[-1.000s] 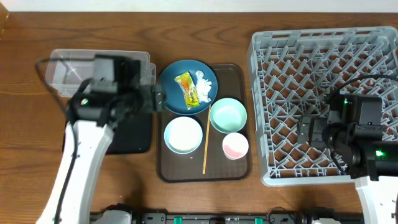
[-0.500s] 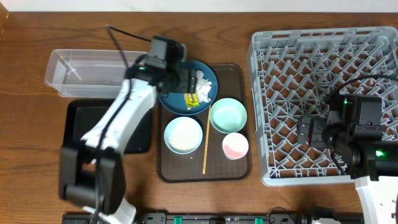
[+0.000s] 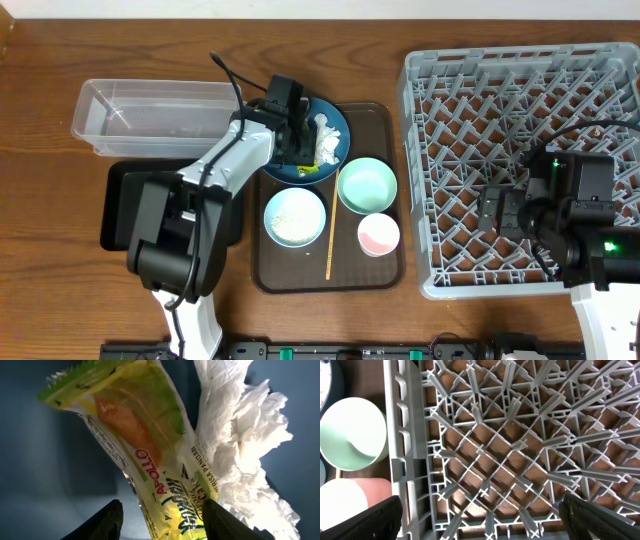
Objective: Sort waste into correct bins and load items into the dishwasher rack
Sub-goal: 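Reach left gripper to the blue plate and grasp the yellow wrapper, then carry the wrapper with left gripper and drop it in clear bin, then grasp the white tissue on the blue plate with left gripper, then move the tissue with left gripper and release into clear bin, then grasp the rim of the white rice bowl with left gripper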
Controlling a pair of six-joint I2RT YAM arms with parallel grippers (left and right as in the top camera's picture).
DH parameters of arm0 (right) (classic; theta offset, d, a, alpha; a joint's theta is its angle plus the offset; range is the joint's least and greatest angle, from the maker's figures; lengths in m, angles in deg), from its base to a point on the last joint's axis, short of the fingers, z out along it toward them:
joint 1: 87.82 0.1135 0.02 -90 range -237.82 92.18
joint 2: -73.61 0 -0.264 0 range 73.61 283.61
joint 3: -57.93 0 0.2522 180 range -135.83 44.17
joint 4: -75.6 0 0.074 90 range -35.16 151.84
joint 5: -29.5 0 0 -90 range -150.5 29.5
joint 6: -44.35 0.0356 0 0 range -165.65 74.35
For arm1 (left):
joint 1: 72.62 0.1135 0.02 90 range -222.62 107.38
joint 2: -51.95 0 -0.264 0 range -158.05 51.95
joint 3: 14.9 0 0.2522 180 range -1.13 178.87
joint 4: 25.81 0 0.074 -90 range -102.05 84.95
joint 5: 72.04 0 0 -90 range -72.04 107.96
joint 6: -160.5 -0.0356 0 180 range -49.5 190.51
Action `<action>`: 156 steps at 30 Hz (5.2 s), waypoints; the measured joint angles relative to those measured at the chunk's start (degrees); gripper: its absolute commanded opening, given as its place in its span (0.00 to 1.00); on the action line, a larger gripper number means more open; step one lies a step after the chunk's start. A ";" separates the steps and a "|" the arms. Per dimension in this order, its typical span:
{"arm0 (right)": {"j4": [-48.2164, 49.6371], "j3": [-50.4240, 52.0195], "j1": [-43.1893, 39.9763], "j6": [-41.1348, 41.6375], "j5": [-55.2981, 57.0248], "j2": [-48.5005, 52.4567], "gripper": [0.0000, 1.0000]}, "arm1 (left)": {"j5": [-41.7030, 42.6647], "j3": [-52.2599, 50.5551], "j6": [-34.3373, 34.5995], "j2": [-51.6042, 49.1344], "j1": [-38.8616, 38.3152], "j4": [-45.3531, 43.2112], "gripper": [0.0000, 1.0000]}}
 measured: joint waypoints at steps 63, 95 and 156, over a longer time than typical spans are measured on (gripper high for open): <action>-0.39 0.00 0.00 0.00 0.00 0.00 0.99 | -0.98 0.66 -0.70 16.59 3.06 -1.07 0.55; -0.72 0.00 0.00 0.00 0.00 0.02 0.99 | -5.18 0.63 -0.85 1.92 -3.74 3.34 0.06; -0.85 -0.02 0.00 0.00 0.00 0.00 0.99 | -4.28 -7.76 9.86 15.04 -19.08 18.78 0.51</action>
